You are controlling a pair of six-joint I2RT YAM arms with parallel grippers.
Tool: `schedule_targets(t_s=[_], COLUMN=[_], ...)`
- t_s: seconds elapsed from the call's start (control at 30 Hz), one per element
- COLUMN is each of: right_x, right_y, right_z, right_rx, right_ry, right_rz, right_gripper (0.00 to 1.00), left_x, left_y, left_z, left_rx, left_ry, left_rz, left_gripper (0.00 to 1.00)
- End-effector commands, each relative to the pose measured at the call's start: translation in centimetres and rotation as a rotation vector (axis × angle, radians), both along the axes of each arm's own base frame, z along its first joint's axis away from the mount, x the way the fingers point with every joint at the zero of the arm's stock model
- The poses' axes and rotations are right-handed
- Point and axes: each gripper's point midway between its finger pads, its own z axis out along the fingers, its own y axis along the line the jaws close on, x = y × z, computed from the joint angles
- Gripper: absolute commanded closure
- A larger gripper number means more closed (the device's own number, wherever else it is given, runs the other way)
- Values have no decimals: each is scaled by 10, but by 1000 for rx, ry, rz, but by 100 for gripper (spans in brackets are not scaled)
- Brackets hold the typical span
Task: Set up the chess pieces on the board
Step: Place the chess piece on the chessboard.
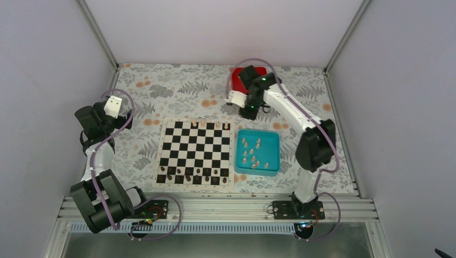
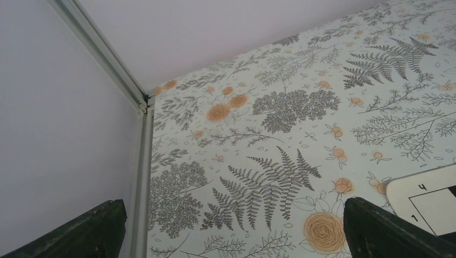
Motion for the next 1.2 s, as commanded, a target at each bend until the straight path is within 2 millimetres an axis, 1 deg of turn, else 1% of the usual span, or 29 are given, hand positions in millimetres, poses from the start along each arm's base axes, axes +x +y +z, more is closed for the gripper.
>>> schedule_targets(t_s=[0.0, 0.07, 0.13, 0.23, 0.33, 0.47, 0.57, 0.77, 1.0, 1.17], right_x=[16, 27, 34, 40, 42, 40, 42, 38, 34, 34], right_y=[36, 57, 75, 101, 121, 139, 146, 151, 154, 157], right_z=[-2, -6, -14, -29, -40, -61, -69, -83, -101, -105], right_rx=[-19, -14, -14, -20, -12, -28, -29, -40, -56, -55], right_ry=[20, 23, 25, 17, 17, 26, 18, 40, 72, 70], right_rz=[61, 93, 117, 154, 183, 204, 207, 215, 226, 232], right_gripper=[90, 89, 89, 89, 89, 89, 87, 87, 87, 87], left_x=[0, 0, 1, 1, 2, 4, 4, 3, 4, 4], left_y=[-1, -1, -1, 0, 0, 1, 0, -1, 0, 0], left_z=[6, 5, 4, 2, -2, -7, -13, -22, -18, -17], left_rx=[7, 13, 18, 22, 19, 13, 2, -3, -1, -3], left_ry=[-29, -29, -27, -27, -21, -19, -13, -4, -14, -18], left_rz=[-21, -20, -20, -20, -22, -25, -26, -27, -25, -24], left_gripper=[0, 0, 0, 0, 0, 0, 0, 0, 0, 0])
